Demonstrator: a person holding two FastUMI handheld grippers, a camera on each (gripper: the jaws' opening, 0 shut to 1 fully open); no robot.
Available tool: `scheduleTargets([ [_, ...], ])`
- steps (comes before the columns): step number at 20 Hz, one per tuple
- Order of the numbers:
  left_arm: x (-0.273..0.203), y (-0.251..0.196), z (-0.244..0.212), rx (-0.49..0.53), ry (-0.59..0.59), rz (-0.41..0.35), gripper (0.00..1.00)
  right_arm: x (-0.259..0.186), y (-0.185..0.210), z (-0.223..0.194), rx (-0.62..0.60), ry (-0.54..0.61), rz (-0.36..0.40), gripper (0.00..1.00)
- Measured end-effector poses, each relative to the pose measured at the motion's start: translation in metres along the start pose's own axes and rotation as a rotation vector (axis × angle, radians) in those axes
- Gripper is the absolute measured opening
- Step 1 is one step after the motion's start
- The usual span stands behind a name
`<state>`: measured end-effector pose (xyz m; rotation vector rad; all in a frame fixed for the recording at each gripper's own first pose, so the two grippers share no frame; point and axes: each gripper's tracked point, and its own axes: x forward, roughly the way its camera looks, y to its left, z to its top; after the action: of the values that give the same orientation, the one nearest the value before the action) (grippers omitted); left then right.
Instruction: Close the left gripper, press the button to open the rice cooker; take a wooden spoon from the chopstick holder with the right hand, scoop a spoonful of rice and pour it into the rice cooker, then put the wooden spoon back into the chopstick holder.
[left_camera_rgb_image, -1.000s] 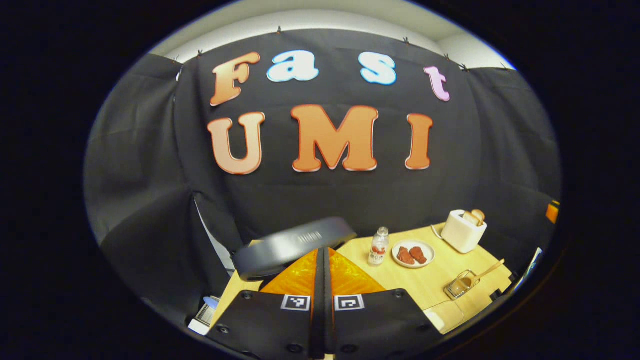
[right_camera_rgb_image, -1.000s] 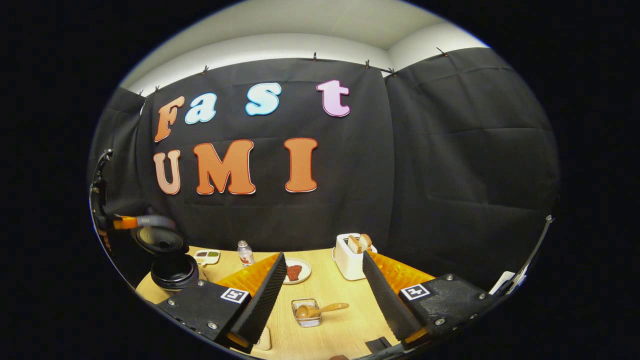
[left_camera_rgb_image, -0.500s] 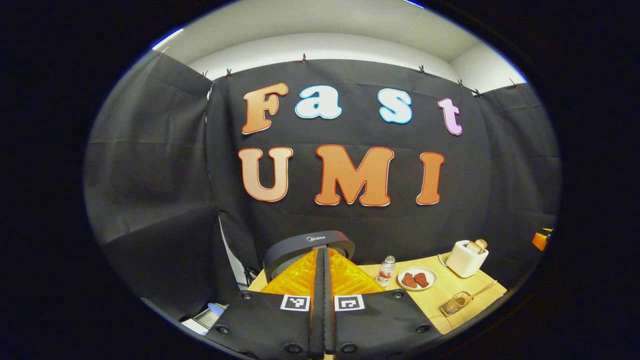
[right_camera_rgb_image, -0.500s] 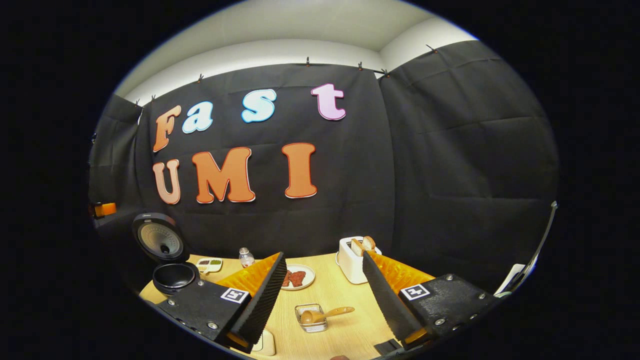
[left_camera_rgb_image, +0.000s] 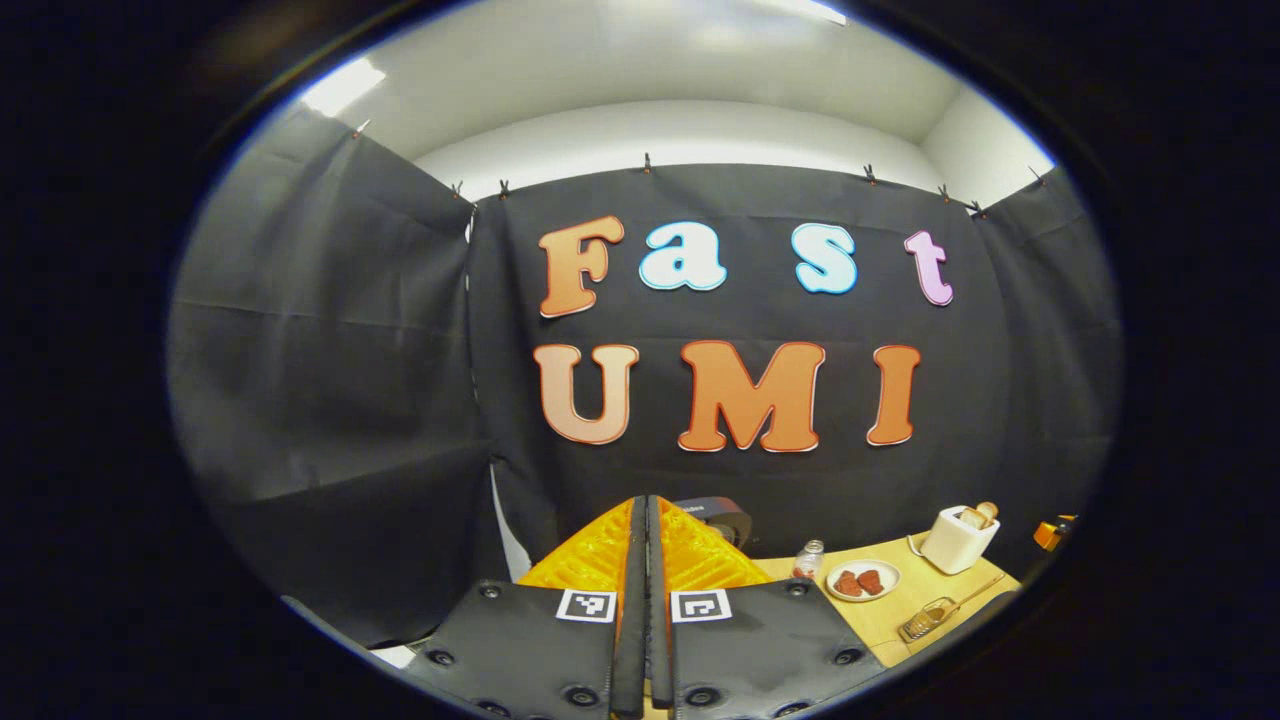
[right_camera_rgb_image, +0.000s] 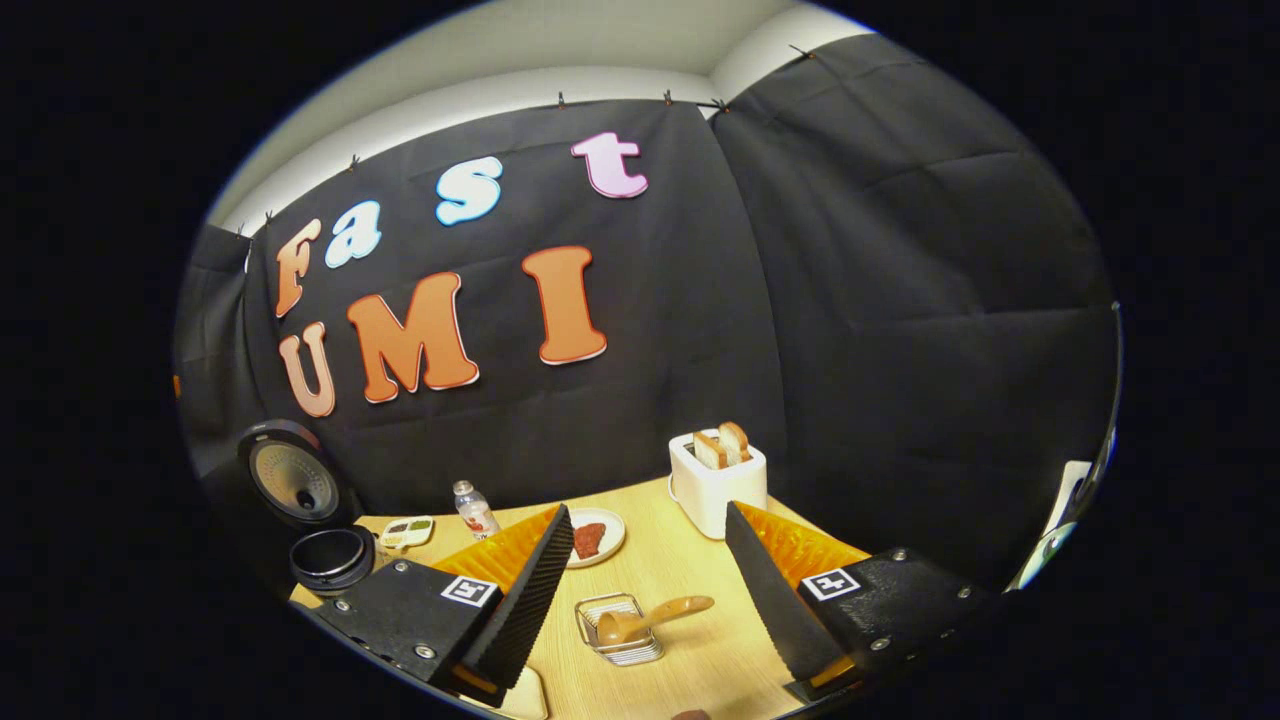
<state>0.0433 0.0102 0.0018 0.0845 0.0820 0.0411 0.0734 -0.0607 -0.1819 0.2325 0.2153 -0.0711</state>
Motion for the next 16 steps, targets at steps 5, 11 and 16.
scheduleTargets([
  [5,-0.019,0.015,0.007,0.013,-0.023,0.055,0.33,0.028,-0.019,-0.059,0.066,0.094,-0.032,0.95],
  [11,-0.029,0.020,0.003,-0.030,-0.017,0.069,0.70,0.049,-0.030,-0.112,0.173,0.191,-0.051,0.95],
  [16,-0.031,0.032,-0.015,-0.009,0.032,0.096,0.98,0.059,-0.016,-0.134,0.332,0.256,-0.016,0.78],
])
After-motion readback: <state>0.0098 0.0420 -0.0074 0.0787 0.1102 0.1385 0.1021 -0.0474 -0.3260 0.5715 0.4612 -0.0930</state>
